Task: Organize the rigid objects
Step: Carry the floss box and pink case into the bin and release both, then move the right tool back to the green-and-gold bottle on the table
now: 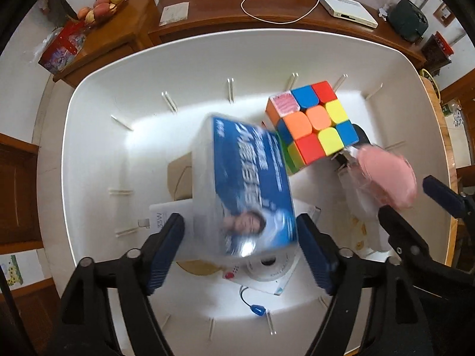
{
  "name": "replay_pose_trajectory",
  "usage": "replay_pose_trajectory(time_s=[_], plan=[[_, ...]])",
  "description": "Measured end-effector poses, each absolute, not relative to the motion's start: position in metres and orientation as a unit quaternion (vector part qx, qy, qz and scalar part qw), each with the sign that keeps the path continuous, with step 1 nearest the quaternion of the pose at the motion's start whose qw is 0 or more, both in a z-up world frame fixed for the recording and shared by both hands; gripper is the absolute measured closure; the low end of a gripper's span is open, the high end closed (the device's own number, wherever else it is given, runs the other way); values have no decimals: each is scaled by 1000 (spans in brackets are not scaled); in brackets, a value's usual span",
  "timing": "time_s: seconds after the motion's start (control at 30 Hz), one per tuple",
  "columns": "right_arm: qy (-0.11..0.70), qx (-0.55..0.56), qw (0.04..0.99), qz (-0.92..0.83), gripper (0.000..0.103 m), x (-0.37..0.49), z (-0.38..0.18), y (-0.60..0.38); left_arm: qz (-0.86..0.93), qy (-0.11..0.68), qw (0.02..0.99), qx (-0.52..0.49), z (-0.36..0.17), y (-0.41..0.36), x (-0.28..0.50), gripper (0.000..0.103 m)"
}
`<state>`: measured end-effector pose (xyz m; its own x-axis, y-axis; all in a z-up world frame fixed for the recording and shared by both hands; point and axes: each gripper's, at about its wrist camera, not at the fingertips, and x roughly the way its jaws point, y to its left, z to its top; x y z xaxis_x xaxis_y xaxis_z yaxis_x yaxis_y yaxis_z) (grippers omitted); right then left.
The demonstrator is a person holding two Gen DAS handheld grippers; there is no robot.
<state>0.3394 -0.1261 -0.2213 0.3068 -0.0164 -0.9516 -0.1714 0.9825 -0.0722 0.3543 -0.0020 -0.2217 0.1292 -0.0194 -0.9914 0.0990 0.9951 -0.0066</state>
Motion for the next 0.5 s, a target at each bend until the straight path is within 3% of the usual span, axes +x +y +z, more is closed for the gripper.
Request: replay_pose_trajectory(time_s=[0.13, 0.5], plan=[[581, -80, 808, 51, 34, 328, -213, -134, -49, 661, 748, 18, -217, -5, 346, 19], [536, -90, 836, 68, 34, 272, -166, -146, -90, 626, 774, -28, -175, -11, 301, 18]])
